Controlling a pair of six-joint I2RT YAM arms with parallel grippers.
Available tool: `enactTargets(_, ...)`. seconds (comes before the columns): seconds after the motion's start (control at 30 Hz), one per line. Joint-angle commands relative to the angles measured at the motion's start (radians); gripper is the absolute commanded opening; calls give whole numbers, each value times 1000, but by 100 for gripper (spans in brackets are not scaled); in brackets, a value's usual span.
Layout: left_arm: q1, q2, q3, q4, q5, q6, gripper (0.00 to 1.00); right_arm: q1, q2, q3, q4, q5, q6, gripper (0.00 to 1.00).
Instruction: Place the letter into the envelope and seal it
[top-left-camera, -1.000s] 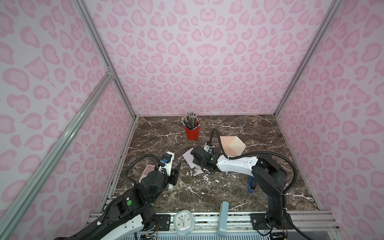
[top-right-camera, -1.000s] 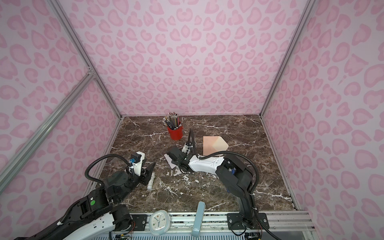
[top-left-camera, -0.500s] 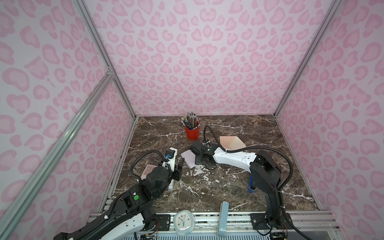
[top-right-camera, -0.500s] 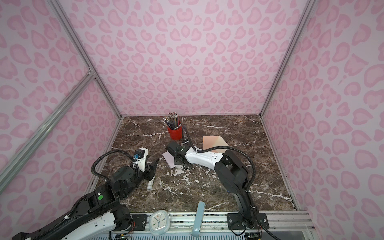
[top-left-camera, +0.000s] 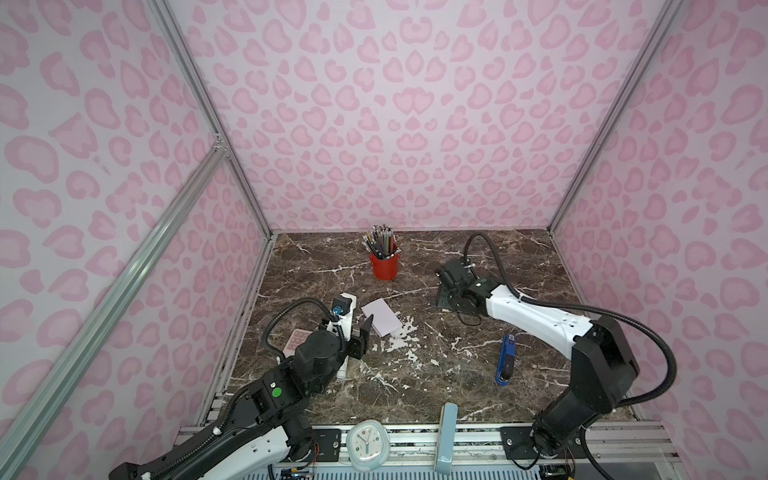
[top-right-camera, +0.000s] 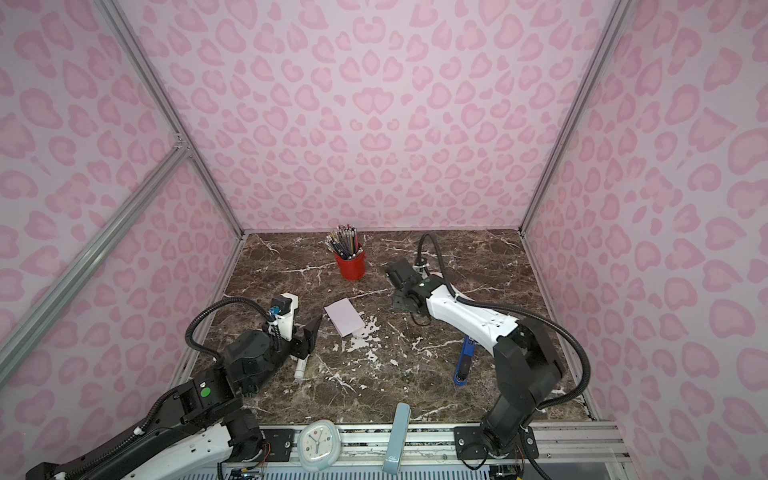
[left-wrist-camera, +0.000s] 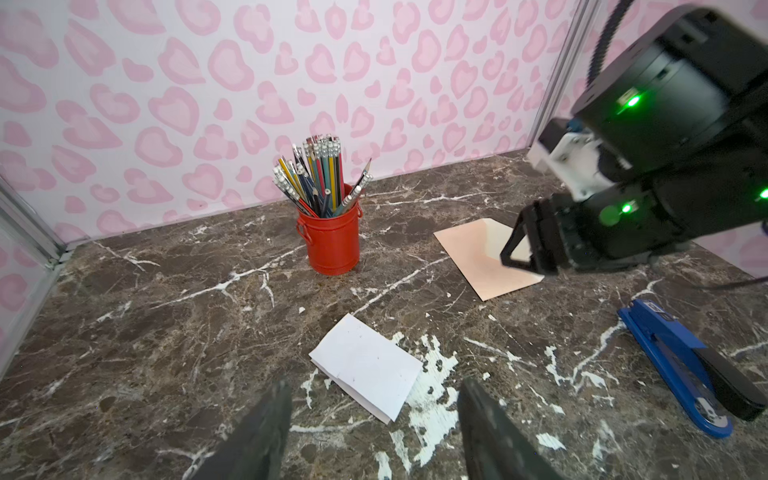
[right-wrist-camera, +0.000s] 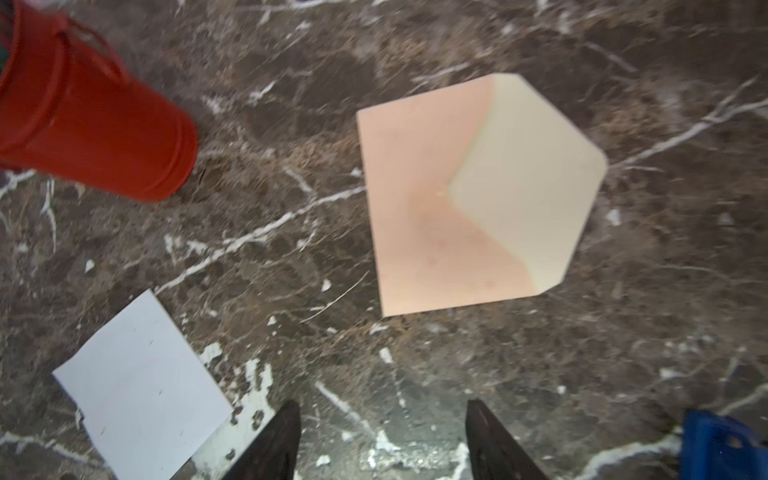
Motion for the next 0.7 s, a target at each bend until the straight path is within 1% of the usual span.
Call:
enactTargets(0.0, 8, 62, 30, 77, 44, -38, 68, -117, -74, -86, 85, -79, -53, 65)
enactTargets(0.1, 28, 174, 74, 121, 106, -63, 70, -257, -111, -148, 143, -190, -73, 65)
enactTargets(0.2, 76, 328, 161, 133, 216, -115, 72, -369, -109, -182, 202, -295, -91, 65)
enactTargets(0.3, 137, 523, 299, 106, 365, -169, 70, -462, -79, -203, 260, -384, -102, 65)
enactTargets(0.37, 170, 677, 433, 42, 477, -175, 66, -514, -53, -208, 296, -424, -104, 65)
enactTargets(0.43, 183, 810, 562, -29, 533, -171, 62, -558, -18, -209, 335, -464, -105, 65)
enactTargets(0.5, 191, 920, 661, -53, 590, -174, 59, -595, 25, -196, 370, -506, -105, 65)
enactTargets(0.67, 218, 1112, 825, -34, 700, -210, 56, -635, 135, -143, 438, -576, -113, 63)
